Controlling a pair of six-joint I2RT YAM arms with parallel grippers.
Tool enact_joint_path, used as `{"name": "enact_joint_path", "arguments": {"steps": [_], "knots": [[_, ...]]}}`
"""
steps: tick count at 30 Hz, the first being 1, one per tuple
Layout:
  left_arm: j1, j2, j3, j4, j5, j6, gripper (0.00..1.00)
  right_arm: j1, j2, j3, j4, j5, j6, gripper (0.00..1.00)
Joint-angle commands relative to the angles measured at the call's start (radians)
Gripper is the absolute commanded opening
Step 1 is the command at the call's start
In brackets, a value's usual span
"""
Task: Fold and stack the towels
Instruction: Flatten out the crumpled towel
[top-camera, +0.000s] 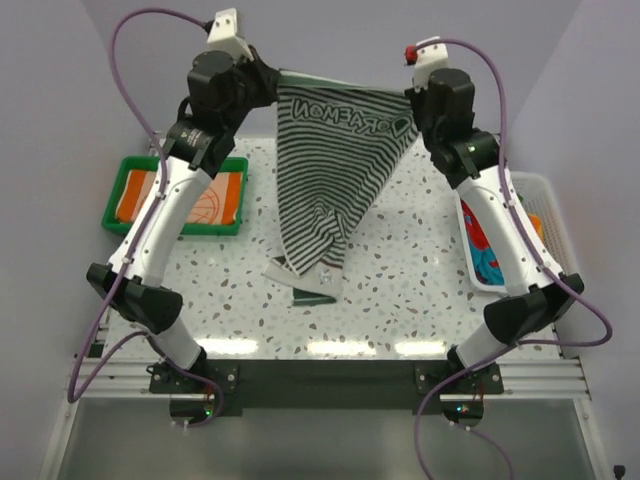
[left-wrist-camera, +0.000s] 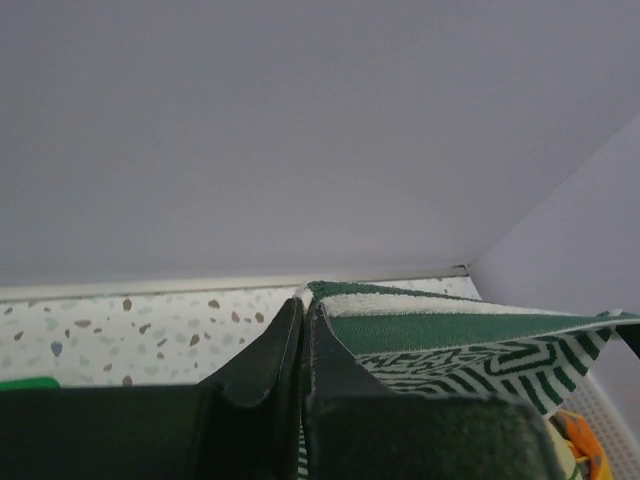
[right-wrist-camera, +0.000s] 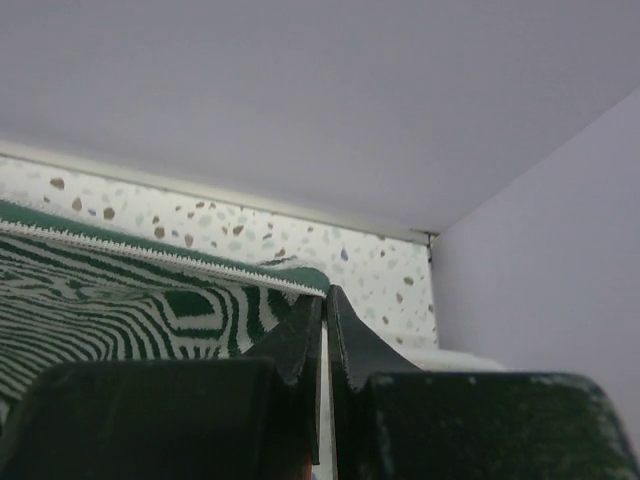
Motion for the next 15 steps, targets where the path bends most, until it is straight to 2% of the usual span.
{"name": "enact_joint_path", "arguments": {"steps": [1, 4, 9, 15], "knots": [[0.017, -0.077, 0.083, 0.096, 0.036, 0.086, 0.00, -0.014, -0.041, 0.125, 0.029, -0.004, -0.123, 0.00], [0.017, -0.149, 0.055, 0.128, 0.063, 0.110, 0.00, -0.014, -0.118, 0.137, 0.049, -0.062, -0.148, 0.00], [0.016, -0.340, -0.083, 0.219, 0.123, 0.152, 0.00, -0.014, -0.294, 0.036, 0.092, -0.197, -0.185, 0.00], [0.016, -0.513, -0.147, 0.231, 0.201, 0.190, 0.00, -0.014, -0.508, -0.023, 0.067, -0.323, -0.211, 0.00]]}}
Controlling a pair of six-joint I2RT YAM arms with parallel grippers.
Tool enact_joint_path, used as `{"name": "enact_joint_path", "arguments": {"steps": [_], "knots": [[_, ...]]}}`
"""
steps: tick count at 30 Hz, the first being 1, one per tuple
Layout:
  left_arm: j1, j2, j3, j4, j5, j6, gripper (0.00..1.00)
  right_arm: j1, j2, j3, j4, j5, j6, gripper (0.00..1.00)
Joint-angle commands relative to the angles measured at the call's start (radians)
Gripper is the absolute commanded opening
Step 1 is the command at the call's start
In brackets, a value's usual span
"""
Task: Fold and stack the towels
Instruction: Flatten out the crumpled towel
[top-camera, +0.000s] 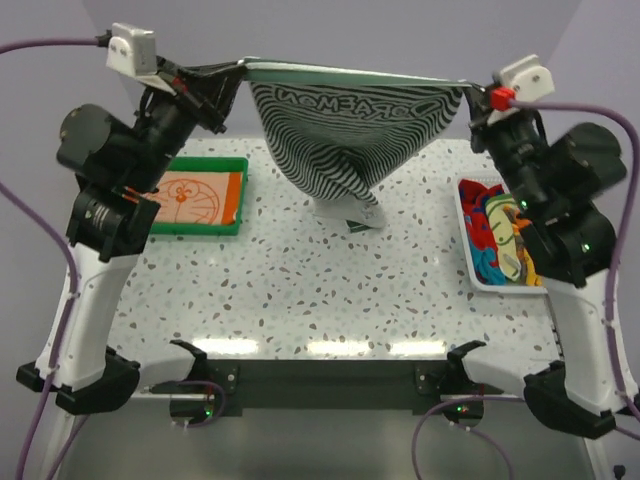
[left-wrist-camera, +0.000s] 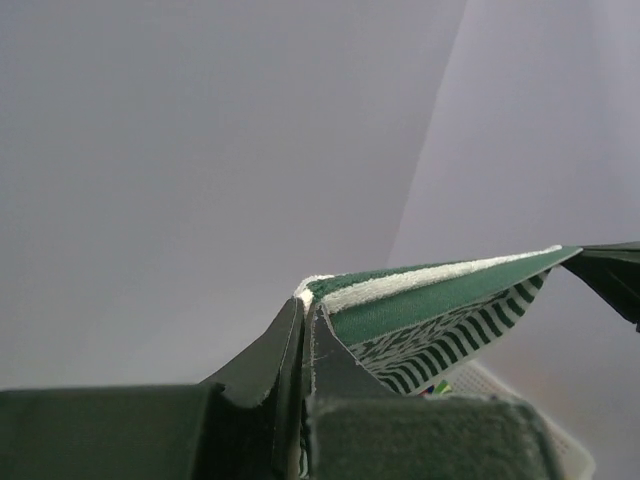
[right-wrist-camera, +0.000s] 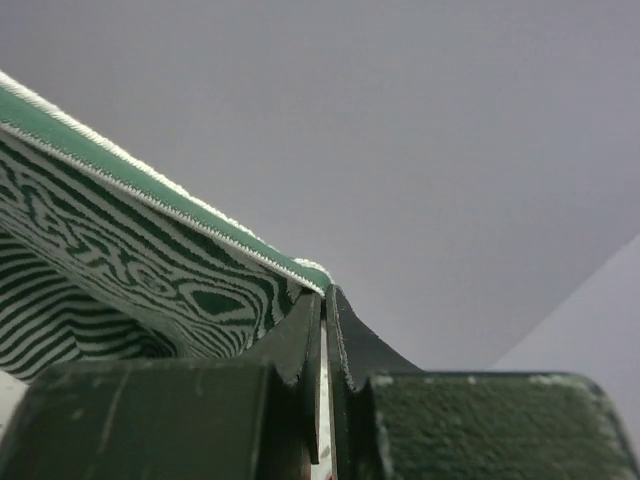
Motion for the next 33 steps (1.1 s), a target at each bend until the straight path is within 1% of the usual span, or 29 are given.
{"name": "enact_joint_path", "arguments": {"steps": [1, 2, 6, 9, 12, 15, 17, 20, 22, 24, 25, 26, 27, 28, 29, 30, 31, 33], "knots": [[0.028, -0.111, -0.001, 0.089, -0.011, 0.076, 0.00, -0.030, -0.112, 0.012, 0.004, -0.022, -0.058, 0.00], [0.028, -0.125, 0.005, 0.086, 0.024, 0.072, 0.00, -0.030, -0.144, 0.035, -0.009, -0.044, -0.056, 0.00], [0.028, -0.171, 0.048, 0.061, 0.085, 0.053, 0.00, -0.030, -0.187, 0.113, -0.075, -0.133, -0.056, 0.00], [0.028, -0.170, 0.110, 0.037, 0.114, 0.028, 0.00, -0.030, -0.191, 0.166, -0.088, -0.171, -0.055, 0.00], [0.028, -0.136, 0.191, 0.008, 0.126, 0.023, 0.00, -0.030, -0.168, 0.221, -0.091, -0.180, -0.056, 0.00], [0.028, -0.079, 0.278, -0.024, 0.108, 0.019, 0.00, -0.030, -0.140, 0.255, -0.072, -0.141, -0.073, 0.00], [0.028, -0.045, 0.332, -0.043, 0.066, 0.023, 0.00, -0.030, -0.103, 0.273, -0.057, -0.119, -0.079, 0.00], [0.028, 0.016, 0.340, -0.034, -0.018, 0.043, 0.00, -0.030, -0.042, 0.272, 0.007, -0.063, -0.099, 0.00], [0.028, 0.080, 0.338, -0.018, -0.050, 0.057, 0.00, -0.030, 0.004, 0.279, 0.043, 0.000, -0.128, 0.00], [0.028, 0.161, 0.343, -0.006, -0.070, 0.066, 0.00, -0.030, 0.090, 0.294, 0.078, 0.037, -0.150, 0.00], [0.030, 0.192, 0.351, 0.012, -0.082, 0.072, 0.00, -0.030, 0.125, 0.296, 0.096, 0.086, -0.171, 0.00], [0.030, 0.226, 0.363, 0.014, -0.124, 0.083, 0.00, -0.031, 0.186, 0.302, 0.118, 0.111, -0.183, 0.00], [0.034, 0.301, 0.381, 0.017, -0.145, 0.103, 0.00, -0.031, 0.226, 0.311, 0.151, 0.134, -0.199, 0.00], [0.043, 0.341, 0.424, 0.020, -0.164, 0.105, 0.00, -0.034, 0.262, 0.324, 0.162, 0.155, -0.222, 0.00], [0.054, 0.381, 0.447, 0.025, -0.170, 0.100, 0.00, -0.036, 0.295, 0.345, 0.173, 0.178, -0.231, 0.00], [0.079, 0.457, 0.466, 0.028, -0.165, 0.083, 0.00, -0.039, 0.364, 0.350, 0.200, 0.183, -0.237, 0.00], [0.094, 0.491, 0.488, 0.043, -0.140, 0.067, 0.00, -0.048, 0.392, 0.351, 0.216, 0.186, -0.243, 0.00], [0.134, 0.572, 0.484, 0.072, -0.115, 0.018, 0.00, -0.062, 0.473, 0.348, 0.257, 0.191, -0.243, 0.00]]}}
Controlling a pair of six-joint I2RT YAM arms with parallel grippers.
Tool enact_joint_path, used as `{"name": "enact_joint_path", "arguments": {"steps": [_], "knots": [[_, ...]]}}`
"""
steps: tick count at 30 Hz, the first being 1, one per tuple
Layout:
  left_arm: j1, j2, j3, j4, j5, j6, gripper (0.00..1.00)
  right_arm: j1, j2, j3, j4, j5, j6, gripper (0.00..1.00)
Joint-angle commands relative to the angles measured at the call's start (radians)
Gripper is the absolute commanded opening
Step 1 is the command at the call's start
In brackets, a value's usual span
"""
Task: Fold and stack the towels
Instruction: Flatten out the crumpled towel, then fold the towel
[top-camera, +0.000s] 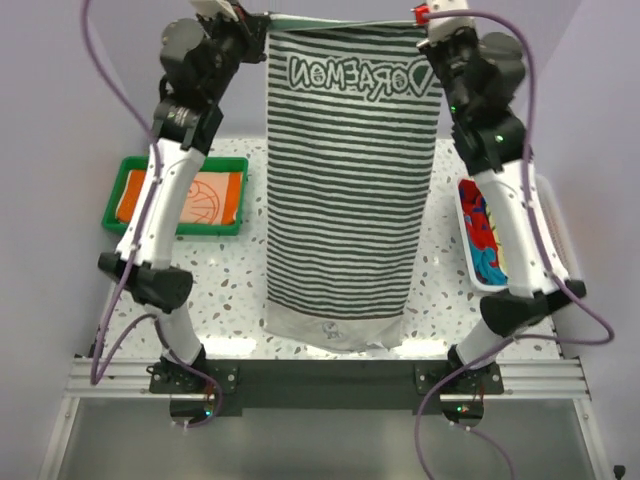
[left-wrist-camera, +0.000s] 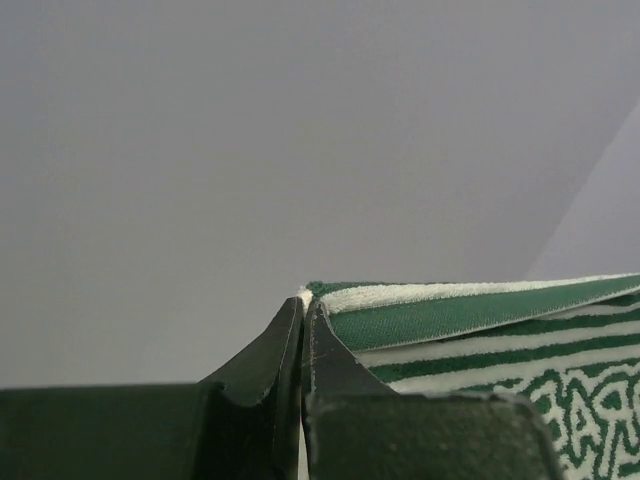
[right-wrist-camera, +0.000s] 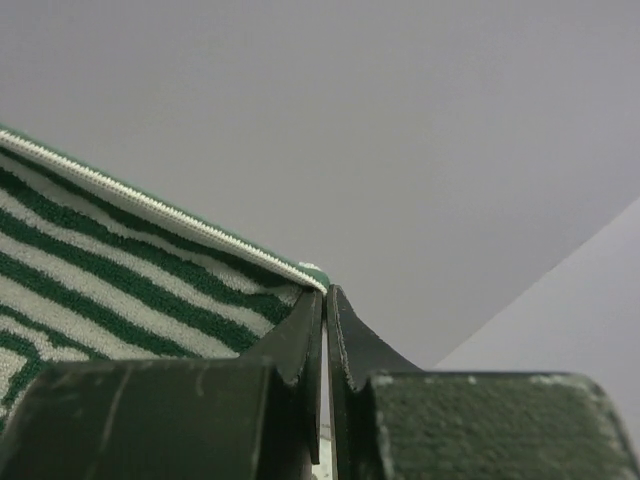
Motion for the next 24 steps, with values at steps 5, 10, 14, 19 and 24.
{"name": "enact_joint_path", "arguments": {"steps": [5, 10, 14, 19, 24], "knots": [[0.126, 0.227, -0.029, 0.138, 0.061, -0.106, 0.00, -0.067, 0.197, -0.050, 0.190, 0.070, -0.048, 0.00], [0.166, 0.326, -0.078, 0.167, 0.159, -0.131, 0.00, -0.104, 0.312, -0.089, 0.197, -0.013, -0.016, 0.00], [0.185, 0.401, -0.093, 0.146, 0.208, -0.164, 0.00, -0.107, 0.359, -0.104, 0.123, -0.056, -0.007, 0.00], [0.197, 0.390, -0.199, 0.066, 0.277, -0.212, 0.00, -0.107, 0.337, -0.237, 0.042, -0.076, 0.001, 0.00], [0.197, 0.257, -0.432, 0.020, 0.316, -0.256, 0.00, -0.108, 0.234, -0.382, -0.086, -0.097, 0.047, 0.00]]}}
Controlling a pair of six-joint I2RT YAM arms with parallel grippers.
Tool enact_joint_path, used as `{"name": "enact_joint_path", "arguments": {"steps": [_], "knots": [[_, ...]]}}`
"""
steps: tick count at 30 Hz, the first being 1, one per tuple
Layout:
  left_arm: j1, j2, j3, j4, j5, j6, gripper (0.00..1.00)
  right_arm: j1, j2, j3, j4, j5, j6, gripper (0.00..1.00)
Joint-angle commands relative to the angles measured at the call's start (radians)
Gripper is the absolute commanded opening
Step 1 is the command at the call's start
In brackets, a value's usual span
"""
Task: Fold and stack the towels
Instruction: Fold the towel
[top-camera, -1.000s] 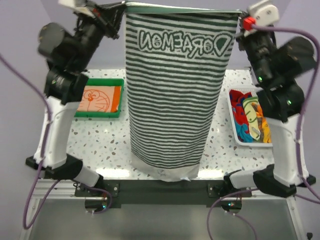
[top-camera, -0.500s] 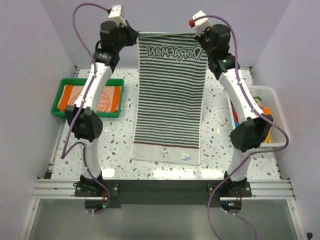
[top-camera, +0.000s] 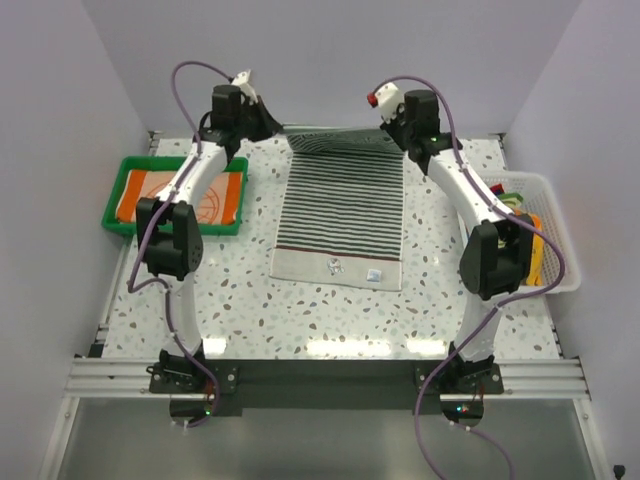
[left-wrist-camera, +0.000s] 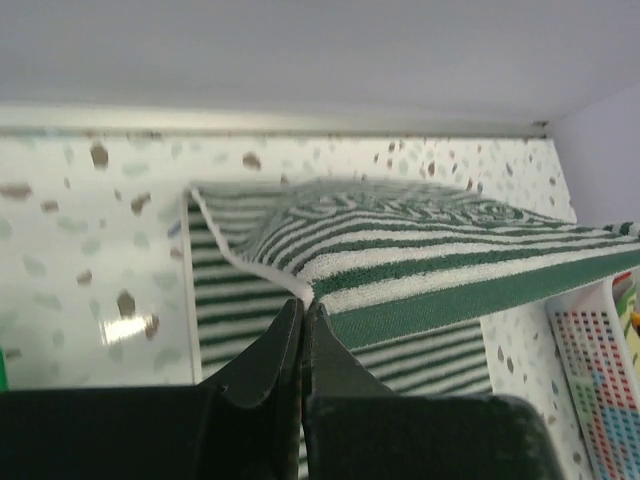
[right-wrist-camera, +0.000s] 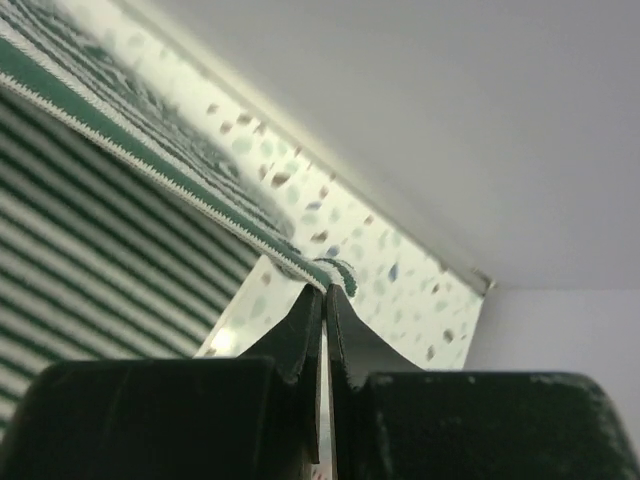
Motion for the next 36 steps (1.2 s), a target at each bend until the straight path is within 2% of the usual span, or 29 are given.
{"name": "enact_joint_path", "arguments": {"steps": [1, 4, 7, 9, 15, 25, 31, 36], "knots": [[0.015, -0.133, -0.123, -0.052, 0.048, -0.051, 0.00, -0.010, -0.133, -0.081, -0.121, -0.022, 0.064, 0.00], [0.014, -0.197, -0.223, -0.127, 0.074, -0.062, 0.00, 0.002, -0.169, -0.130, -0.267, -0.081, 0.115, 0.00], [0.014, -0.255, -0.336, -0.178, 0.097, -0.061, 0.00, 0.033, -0.196, -0.196, -0.379, -0.073, 0.159, 0.00], [0.014, -0.307, -0.430, -0.187, 0.091, -0.052, 0.00, 0.063, -0.208, -0.228, -0.443, -0.044, 0.175, 0.00], [0.011, -0.372, -0.554, -0.245, 0.085, -0.013, 0.00, 0.143, -0.259, -0.342, -0.514, 0.112, 0.184, 0.00], [-0.008, -0.435, -0.654, -0.310, 0.044, 0.022, 0.00, 0.206, -0.386, -0.516, -0.503, 0.204, 0.270, 0.00], [-0.011, -0.470, -0.659, -0.339, 0.025, 0.027, 0.00, 0.238, -0.429, -0.517, -0.569, 0.249, 0.270, 0.00], [-0.011, -0.505, -0.657, -0.388, -0.010, 0.039, 0.00, 0.313, -0.442, -0.523, -0.657, 0.292, 0.279, 0.00]]}}
